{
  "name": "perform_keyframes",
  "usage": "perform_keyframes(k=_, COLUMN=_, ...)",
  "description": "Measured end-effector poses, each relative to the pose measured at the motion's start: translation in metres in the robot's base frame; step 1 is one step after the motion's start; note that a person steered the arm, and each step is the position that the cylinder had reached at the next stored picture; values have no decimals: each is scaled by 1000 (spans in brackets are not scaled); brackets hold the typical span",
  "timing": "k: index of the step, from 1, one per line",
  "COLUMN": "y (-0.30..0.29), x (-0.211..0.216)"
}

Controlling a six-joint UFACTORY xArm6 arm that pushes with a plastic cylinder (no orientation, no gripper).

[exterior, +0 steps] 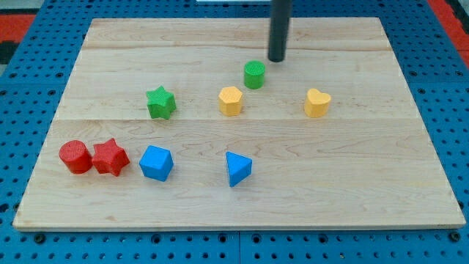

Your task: Push the green circle into the green star

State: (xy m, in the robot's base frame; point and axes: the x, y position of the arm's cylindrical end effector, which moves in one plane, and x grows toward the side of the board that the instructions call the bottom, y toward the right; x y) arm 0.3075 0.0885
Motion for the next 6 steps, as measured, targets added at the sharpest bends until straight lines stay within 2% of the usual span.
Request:
perform_keyframes(k=1, y=-23, x=29)
perform_keyframes(k=2, y=-97, x=47)
perform_keyframes(k=3, y=-171, x=48)
perform_keyframes(k=4, y=-203, x=48)
perform_keyframes(k=5, y=-202, x=46)
perform_keyframes(k=6, y=-147, x=55)
